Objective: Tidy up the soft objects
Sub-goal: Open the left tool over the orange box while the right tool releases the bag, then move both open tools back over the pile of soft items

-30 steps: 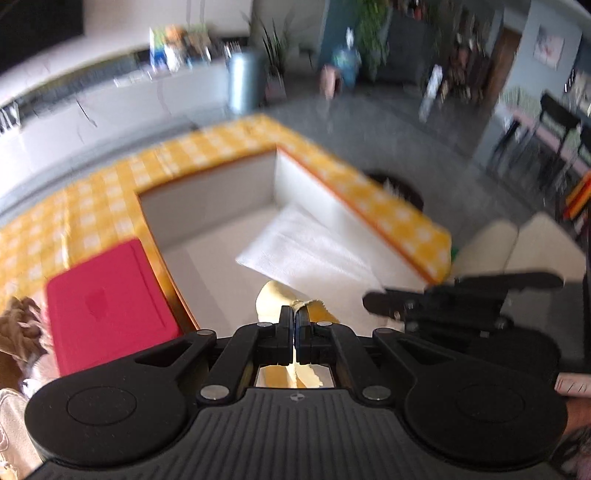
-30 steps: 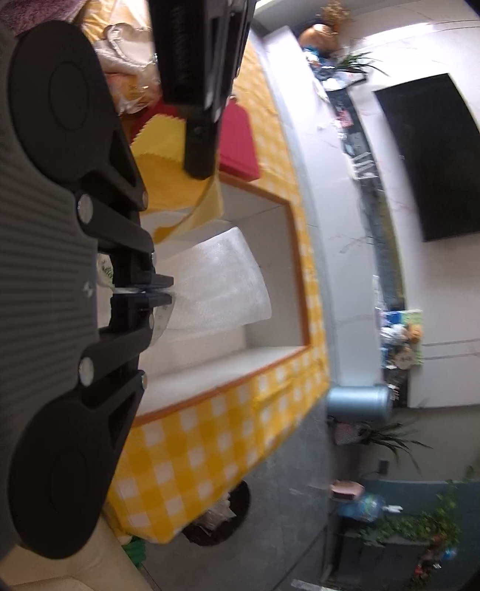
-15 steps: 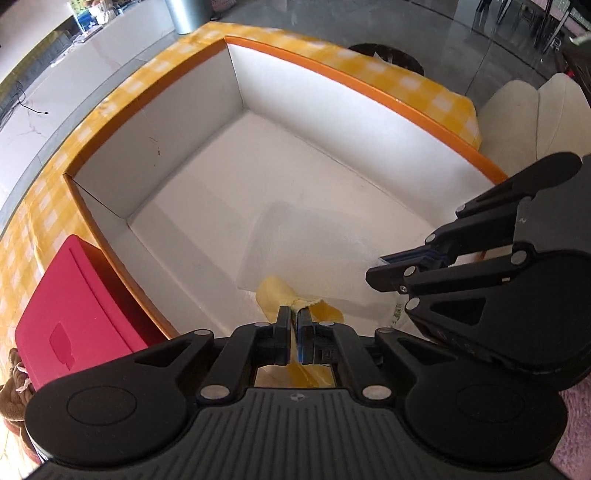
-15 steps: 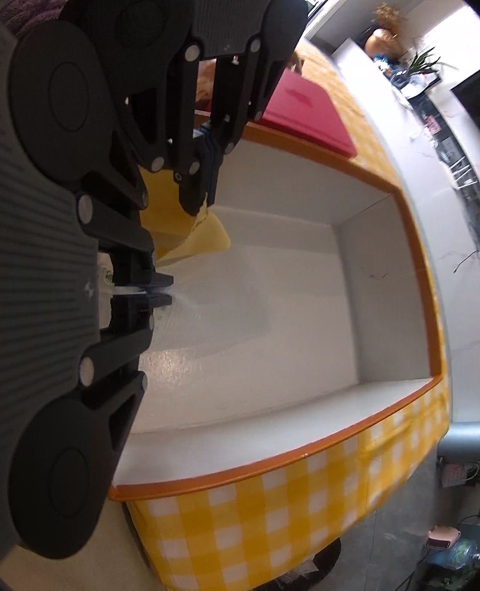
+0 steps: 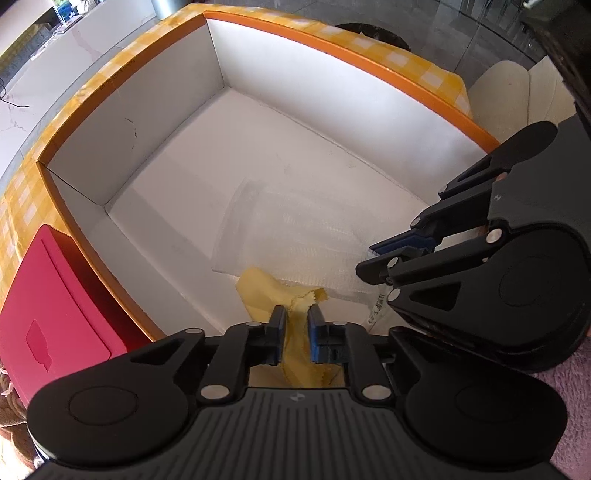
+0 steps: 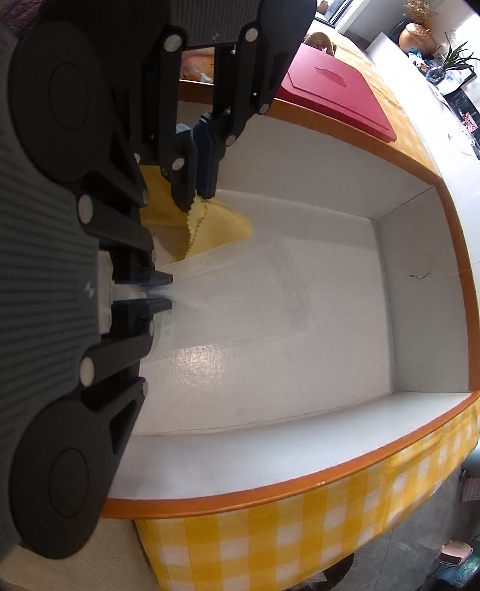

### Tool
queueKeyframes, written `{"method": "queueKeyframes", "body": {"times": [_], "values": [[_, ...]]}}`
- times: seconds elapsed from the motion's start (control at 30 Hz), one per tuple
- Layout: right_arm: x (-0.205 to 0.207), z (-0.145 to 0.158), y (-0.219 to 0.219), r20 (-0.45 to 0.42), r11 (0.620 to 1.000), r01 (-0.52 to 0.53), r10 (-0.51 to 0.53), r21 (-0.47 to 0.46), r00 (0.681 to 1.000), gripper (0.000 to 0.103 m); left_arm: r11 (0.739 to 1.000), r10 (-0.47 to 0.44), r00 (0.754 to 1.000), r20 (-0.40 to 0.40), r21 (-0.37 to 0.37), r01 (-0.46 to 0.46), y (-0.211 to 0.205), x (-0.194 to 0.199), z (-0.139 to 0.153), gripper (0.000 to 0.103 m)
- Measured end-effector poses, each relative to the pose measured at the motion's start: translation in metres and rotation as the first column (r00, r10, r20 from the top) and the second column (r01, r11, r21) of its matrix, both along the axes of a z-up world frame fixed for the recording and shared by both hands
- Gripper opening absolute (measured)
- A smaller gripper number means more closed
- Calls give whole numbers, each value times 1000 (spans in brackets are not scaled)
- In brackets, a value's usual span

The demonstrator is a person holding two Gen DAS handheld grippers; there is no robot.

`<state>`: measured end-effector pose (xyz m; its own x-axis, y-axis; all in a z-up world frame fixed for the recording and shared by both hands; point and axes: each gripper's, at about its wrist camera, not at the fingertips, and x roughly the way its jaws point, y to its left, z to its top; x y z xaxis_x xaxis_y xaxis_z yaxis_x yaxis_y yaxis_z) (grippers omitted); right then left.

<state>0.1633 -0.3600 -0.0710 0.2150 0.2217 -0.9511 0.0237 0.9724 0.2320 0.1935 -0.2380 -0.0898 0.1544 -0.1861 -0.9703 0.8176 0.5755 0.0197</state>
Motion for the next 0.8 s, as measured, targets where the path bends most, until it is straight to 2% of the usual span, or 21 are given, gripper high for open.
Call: {"method": "queueKeyframes", "body": {"times": [0.07,0.1,0.2,0.27,0.3,0.37,0.47,0.57,0.63,0.67,0.7,0.8], "values": [[0,1,-1,-2,1000,1,-1,-4,1000,10,1000,1,1000,2,-4,-1,-1,0,2,24],[0,2,-1,-4,1000,2,-2,-8,1000,16,1000,3,1000,12,0,-3,0,-1,4,26],[-1,7,-2,-1,999,2,-2,-45,1000,33,1000,20,999,36,-8,-20,6,-2,11,40],[-4,13,-3,10,998,6,-5,-57,1000,37,999,38,998,53,-34,-37,12,-3,19,54],[-5,16,-4,15,998,7,-6,-59,1000,38,998,41,998,51,-48,-38,15,-4,24,57],[-8,24,-5,26,998,13,-12,-63,1000,40,997,44,998,37,-71,-41,21,-7,32,58],[-12,38,-6,41,997,29,-26,-74,999,50,995,44,998,53,-91,-40,31,-13,47,58],[-19,54,-2,77,995,33,-26,-98,997,52,990,71,996,55,-126,-64,47,-20,64,59],[-25,66,2,105,994,34,-23,-105,994,53,989,89,992,85,-130,-77,58,-25,74,59],[-27,71,4,117,993,35,-22,-110,993,58,988,97,991,96,-131,-84,64,-28,79,59],[-30,77,7,129,992,37,-22,-119,991,70,986,111,989,99,-137,-97,72,-30,83,59],[-37,95,21,182,990,40,-15,-139,983,76,978,154,982,111,-160,-135,97,-36,94,59]]}}
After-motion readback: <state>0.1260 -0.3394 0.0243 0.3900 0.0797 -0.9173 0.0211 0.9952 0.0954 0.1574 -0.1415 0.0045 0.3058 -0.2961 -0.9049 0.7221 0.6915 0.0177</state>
